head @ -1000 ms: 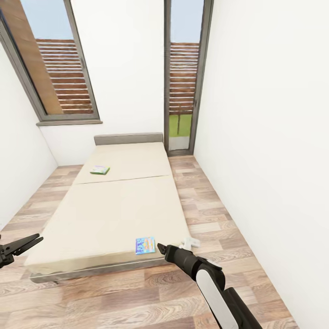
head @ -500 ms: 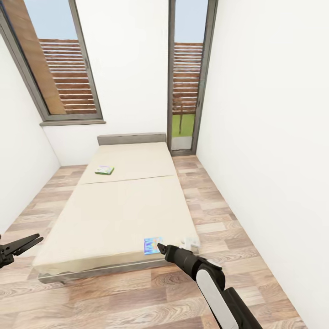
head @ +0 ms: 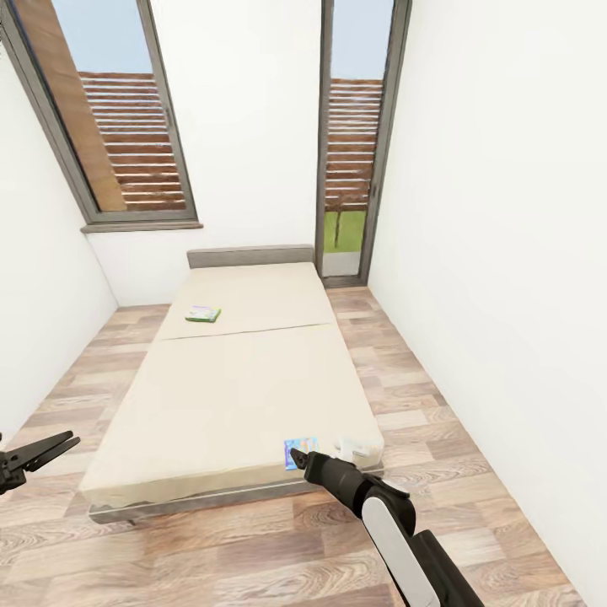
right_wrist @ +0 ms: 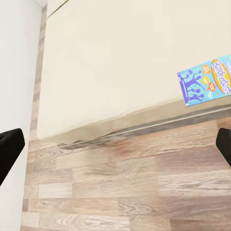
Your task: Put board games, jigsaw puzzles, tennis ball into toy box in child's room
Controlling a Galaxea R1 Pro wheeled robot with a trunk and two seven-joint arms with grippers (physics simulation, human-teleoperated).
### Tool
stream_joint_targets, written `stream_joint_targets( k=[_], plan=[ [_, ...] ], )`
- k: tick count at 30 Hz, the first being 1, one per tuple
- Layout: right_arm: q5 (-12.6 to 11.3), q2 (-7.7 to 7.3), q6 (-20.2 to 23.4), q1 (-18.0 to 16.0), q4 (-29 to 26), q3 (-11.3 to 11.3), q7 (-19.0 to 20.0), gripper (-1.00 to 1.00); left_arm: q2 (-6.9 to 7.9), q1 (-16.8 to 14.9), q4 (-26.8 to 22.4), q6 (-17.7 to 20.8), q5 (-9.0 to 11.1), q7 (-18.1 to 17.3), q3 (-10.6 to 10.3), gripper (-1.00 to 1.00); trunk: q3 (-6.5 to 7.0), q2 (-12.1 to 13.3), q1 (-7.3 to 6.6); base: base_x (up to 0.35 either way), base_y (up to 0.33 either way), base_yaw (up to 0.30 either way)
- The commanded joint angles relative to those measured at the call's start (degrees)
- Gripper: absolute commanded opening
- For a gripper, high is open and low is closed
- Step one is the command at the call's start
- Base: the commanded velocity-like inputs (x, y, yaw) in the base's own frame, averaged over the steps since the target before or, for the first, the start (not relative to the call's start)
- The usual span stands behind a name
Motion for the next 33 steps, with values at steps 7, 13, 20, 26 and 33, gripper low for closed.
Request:
stream_joint_targets(
  k=[7, 13, 20, 26, 33],
  plan=[
    [-0.6, 0.01, 0.1, -0.1, -0.1, 0.0, -0.6, 1.00, -0.01, 0.0, 0.0, 0.6, -0.1, -0.3, 0.0, 1.00, -0.12, -0.1, 0.04, 0.052, 0.222, 0.000],
    [-0.6, 0.01, 0.1, -0.1, -0.1, 0.0, -0.6, 1.00, -0.06, 0.0, 0.0, 0.6, -0.1, -0.3, 0.0, 1.00, -0.12, -0.1, 0.04, 0.134, 0.170, 0.000],
    [-0.6, 0.01, 0.1, -0.1, -0.2, 0.0, -0.6, 1.00, -0.06, 0.0, 0.0, 0.6, -0.1, -0.3, 0.1, 1.00, -0.12, -0.1, 0.04, 0.103, 0.081, 0.000],
    [-0.6, 0.01, 0.1, -0.1, -0.2, 0.0, -0.6, 1.00, -0.07, 0.0, 0.0, 0.6, -0.2, -0.3, 0.0, 1.00, -0.12, -0.1, 0.04, 0.024, 0.017, 0.000],
    [-0.6, 0.03, 0.1, -0.1, -0.1, 0.0, -0.6, 1.00, -0.12, 0.0, 0.0, 0.6, -0.2, -0.3, -0.1, 1.00, -0.12, -0.1, 0.04, 0.006, 0.004, 0.000]
  ],
)
